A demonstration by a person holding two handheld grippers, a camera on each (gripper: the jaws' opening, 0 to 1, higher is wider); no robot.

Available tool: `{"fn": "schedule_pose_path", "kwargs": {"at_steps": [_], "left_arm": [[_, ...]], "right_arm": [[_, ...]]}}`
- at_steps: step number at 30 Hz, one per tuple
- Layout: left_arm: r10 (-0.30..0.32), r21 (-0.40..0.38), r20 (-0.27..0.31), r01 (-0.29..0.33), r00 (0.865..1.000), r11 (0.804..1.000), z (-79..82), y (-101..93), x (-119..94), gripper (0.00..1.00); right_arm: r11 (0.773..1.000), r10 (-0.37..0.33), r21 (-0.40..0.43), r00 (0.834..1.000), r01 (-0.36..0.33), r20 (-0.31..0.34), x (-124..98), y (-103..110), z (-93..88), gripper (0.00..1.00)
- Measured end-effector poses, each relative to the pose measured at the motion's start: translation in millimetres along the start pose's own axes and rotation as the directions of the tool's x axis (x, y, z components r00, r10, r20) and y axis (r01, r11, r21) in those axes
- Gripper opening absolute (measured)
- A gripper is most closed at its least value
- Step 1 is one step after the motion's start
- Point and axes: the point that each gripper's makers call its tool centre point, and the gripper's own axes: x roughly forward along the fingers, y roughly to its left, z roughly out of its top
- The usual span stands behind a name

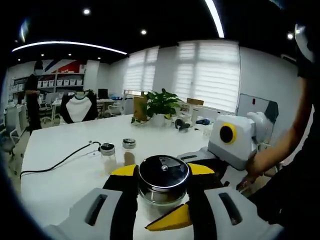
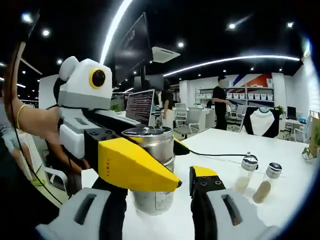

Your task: Rotate the seasoning bottle until the label or dispensing opening points toward the visible target arrow and the bottle remains upright within the marked orientation range

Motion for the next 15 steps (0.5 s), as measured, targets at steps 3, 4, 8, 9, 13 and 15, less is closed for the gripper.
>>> {"fn": "schedule_pose_path", "kwargs": {"at_steps": [3, 4, 8, 9, 13, 15], "left_arm": [[-0.039, 0.015, -0.001, 0.039, 0.999, 0.999, 2.0, -4.4, 0.9, 0.39], [-0.075, 0.049, 0.008, 0.075, 0.997, 0.996, 3.7, -8.6, 0.4, 0.39], [-0.095, 0.048, -0.004, 0.095, 0.996, 0.994, -0.2, -10.1, -3.1, 0.39], [-0.094, 0.049, -0.003, 0.095, 0.996, 0.994, -0.3, -10.3, -3.7, 0.39], [-0.072, 0.027, 0.027, 0.071, 0.997, 0.997, 5.3, -7.0, -6.3, 0.39], [-0.036, 0.028, 0.037, 0.035, 0.999, 0.999, 8.5, -4.3, -6.3, 0.39]], "right_arm": [[0.998, 0.057, 0.022, 0.998, -0.057, 0.005, -1.3, 7.4, 1.2, 0.36], [0.998, 0.056, 0.032, 0.998, -0.057, 0.015, -1.1, 7.6, 1.5, 0.36], [0.998, 0.058, 0.011, 0.998, -0.058, -0.014, 1.0, 14.1, -0.8, 0.35], [0.999, 0.045, 0.016, 0.999, -0.044, -0.015, 1.0, 13.9, -0.6, 0.35], [0.999, -0.045, 0.02, 0.999, 0.045, -0.013, 1.3, 10.5, 4.5, 0.34], [0.994, -0.101, 0.03, 0.995, 0.101, -0.007, 1.6, 5.8, 6.9, 0.34]]}}
